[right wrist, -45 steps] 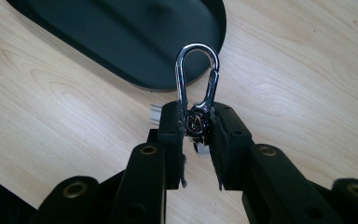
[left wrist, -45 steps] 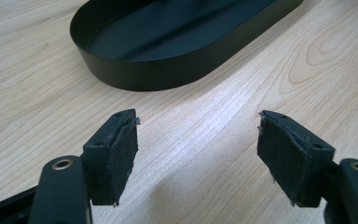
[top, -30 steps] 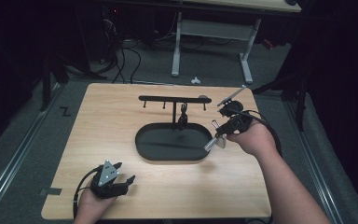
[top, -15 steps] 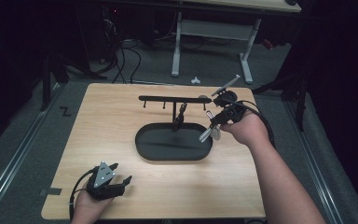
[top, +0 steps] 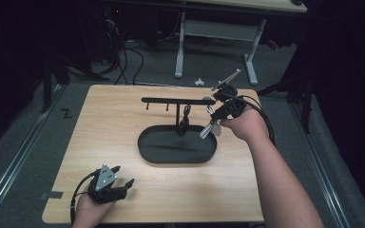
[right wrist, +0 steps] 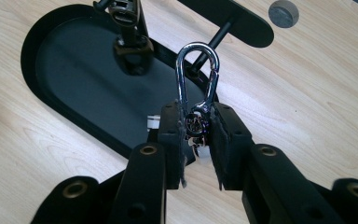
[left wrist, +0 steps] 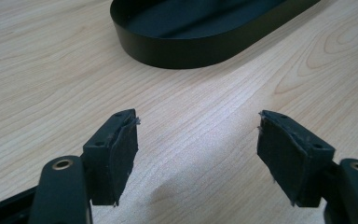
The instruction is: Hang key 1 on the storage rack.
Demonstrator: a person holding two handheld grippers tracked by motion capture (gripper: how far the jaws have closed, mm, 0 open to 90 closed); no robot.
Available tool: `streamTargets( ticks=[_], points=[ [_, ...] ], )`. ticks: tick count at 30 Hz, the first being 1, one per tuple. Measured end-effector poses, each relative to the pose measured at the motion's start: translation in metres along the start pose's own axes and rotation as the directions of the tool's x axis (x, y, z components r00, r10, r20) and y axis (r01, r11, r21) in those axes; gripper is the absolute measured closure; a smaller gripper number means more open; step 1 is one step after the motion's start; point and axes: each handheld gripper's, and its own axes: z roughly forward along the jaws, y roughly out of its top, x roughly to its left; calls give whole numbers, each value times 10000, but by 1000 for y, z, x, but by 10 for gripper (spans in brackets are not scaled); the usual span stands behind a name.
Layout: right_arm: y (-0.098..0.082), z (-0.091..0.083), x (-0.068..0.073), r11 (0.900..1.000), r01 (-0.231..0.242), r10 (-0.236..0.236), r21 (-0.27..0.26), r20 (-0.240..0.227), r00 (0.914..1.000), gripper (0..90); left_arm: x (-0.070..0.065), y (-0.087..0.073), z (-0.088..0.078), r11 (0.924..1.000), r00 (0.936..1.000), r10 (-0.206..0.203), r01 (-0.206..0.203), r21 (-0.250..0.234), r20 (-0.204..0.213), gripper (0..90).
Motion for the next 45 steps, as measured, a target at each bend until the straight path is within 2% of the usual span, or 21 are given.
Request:
streamTargets(
  ticks=[18, 27, 29, 30, 31, 45],
  points=[
    [6, 11, 5, 9998, 89, -95, 151, 425, 9991, 753, -1, 0, 0, 10000, 10000, 5, -5, -4, 70, 294],
    [5, 20, 6, 10000, 50, -54, 84, 501, 9987, 752, -1, 1, 1, 10000, 10000, 5, -5, 5, 99, 294],
    [5, 21, 8, 9999, -90, 82, 126, 571, 9983, 752, -1, 0, 1, 10000, 10000, 3, -2, -18, 88, 294],
    [5, 21, 7, 9999, 77, -82, 96, 599, 9982, 752, -1, 1, 1, 10000, 10000, 2, -2, -23, 88, 294],
    [5, 22, 7, 10000, 32, -36, 70, 617, 9981, 752, -1, 1, 1, 10000, 10000, 1, 0, -24, 90, 294],
    [3, 35, 8, 9999, -111, 107, 70, 599, 9981, 752, -1, 1, 2, 10000, 9999, 1, -1, -23, 113, 294]
  ],
)
